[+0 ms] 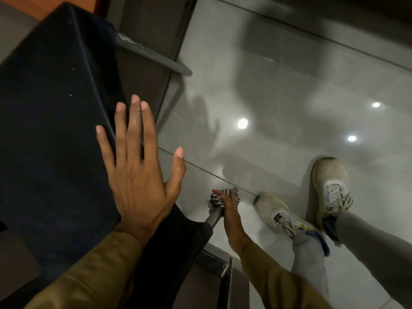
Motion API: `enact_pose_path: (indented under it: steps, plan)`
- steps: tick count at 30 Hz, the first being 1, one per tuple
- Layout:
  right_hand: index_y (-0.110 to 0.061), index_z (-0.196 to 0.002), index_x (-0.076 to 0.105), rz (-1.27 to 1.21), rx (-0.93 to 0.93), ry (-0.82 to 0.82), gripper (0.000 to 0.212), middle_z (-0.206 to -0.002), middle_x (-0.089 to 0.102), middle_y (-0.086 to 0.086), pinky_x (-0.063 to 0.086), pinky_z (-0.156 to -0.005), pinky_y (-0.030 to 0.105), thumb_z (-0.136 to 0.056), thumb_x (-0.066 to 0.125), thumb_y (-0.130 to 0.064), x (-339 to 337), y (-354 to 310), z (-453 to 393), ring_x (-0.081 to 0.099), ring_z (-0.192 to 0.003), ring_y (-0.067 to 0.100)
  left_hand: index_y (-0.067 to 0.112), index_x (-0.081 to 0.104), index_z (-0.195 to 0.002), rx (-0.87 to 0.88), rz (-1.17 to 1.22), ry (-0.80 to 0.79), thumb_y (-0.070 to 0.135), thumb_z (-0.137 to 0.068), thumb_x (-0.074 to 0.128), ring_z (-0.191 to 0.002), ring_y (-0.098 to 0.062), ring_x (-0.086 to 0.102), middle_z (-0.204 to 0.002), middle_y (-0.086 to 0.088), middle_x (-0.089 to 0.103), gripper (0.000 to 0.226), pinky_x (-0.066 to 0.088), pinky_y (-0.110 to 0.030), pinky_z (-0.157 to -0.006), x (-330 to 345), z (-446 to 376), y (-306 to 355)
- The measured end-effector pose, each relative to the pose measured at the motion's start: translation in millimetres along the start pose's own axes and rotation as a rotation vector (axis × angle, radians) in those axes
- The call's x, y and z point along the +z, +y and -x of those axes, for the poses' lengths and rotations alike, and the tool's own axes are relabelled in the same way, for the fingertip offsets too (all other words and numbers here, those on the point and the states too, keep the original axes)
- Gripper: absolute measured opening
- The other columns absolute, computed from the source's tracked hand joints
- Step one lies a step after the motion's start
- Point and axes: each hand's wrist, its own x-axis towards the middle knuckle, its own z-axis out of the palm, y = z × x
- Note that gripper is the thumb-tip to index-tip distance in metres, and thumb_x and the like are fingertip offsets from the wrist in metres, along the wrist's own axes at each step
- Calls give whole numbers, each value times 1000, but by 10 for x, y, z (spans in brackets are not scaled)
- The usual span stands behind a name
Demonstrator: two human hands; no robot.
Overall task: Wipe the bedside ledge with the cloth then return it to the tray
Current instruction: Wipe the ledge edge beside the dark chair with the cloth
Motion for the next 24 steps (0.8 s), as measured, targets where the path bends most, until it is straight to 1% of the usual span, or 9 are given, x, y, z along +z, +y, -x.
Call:
enact_pose_path:
  steps: [3, 4, 5, 6, 8, 15, 18, 21, 24]
  plan:
    - [-14, -161, 36, 81, -32, -73, 63, -162, 48, 23, 45, -116, 33, -110, 31, -51, 101, -94, 402, 49, -149, 34, 5, 19, -171, -4, -5, -17, 54, -111, 31, -169, -32, 13, -181, -13, 20, 78, 5, -58, -138, -26, 14, 6]
    - [-15, -159, 35, 117, -22, -84, 151, -168, 39, 22, 37, -123, 32, -32, 20, -95, 81, 10, 458, 40, -156, 32, 5, 20, -171, -2, -9, -20, 54, -111, 31, -169, -33, 14, -181, -13, 20, 78, 4, -58, -138, -32, 17, 5]
    - [-25, -155, 38, 153, -72, -158, 81, -171, 36, 12, 31, -128, 30, -84, 29, 12, 97, 142, 634, 34, -160, 25, 5, 20, -171, -2, -10, -23, 53, -111, 32, -169, -33, 14, -181, -13, 21, 78, 4, -58, -138, -32, 17, 3]
    - [-39, -147, 46, 188, -129, -216, 49, -170, 37, -5, 27, -129, 25, -105, 29, -57, 100, 176, 816, 31, -161, 15, 6, 21, -171, -1, -9, -22, 53, -111, 32, -169, -32, 14, -181, -13, 21, 78, 3, -57, -138, -27, 15, 2]
    - [-55, -143, 52, 165, -278, -248, 43, -164, 39, -29, 28, -125, 15, -104, 34, -61, 40, 298, 900, 32, -157, -5, 7, 21, -171, -2, -7, -13, 53, -111, 31, -169, -32, 14, -181, -12, 22, 76, 2, -57, -138, -14, 10, -4]
    - [-4, -121, 63, 166, -103, -153, 36, -122, 62, 19, 56, -69, 6, -115, 33, -21, -201, 51, -224, 72, -89, 5, 6, 23, -170, 7, 32, 32, 52, -112, 30, -169, -33, 16, -180, -13, 24, 75, 3, -57, -137, 30, 8, -24]
    - [4, -145, 53, 226, -31, -110, 54, -143, 63, 30, 57, -73, 17, -114, 30, -35, -178, -55, -174, 67, -121, 35, 5, 24, -170, 9, 22, 24, 52, -112, 30, -168, -34, 17, -180, -13, 24, 75, 3, -57, -137, 24, -10, -14]
    - [-2, -148, 50, 244, -90, -132, 62, -159, 49, 30, 58, -101, 19, -110, 30, -45, -46, -6, 320, 62, -132, 27, 6, 23, -170, -4, 20, -9, 51, -111, 31, -169, -33, 16, -180, -13, 23, 75, 5, -60, -137, -28, -5, -7]
    - [-20, -157, 41, 199, -154, -200, 75, -175, 28, 6, 24, -135, 39, -99, 40, -67, 101, 147, 737, 30, -161, 18, 5, 24, -170, -13, 32, -26, 51, -110, 31, -169, -33, 16, -180, -13, 22, 76, 7, -61, -137, -64, -11, 6]
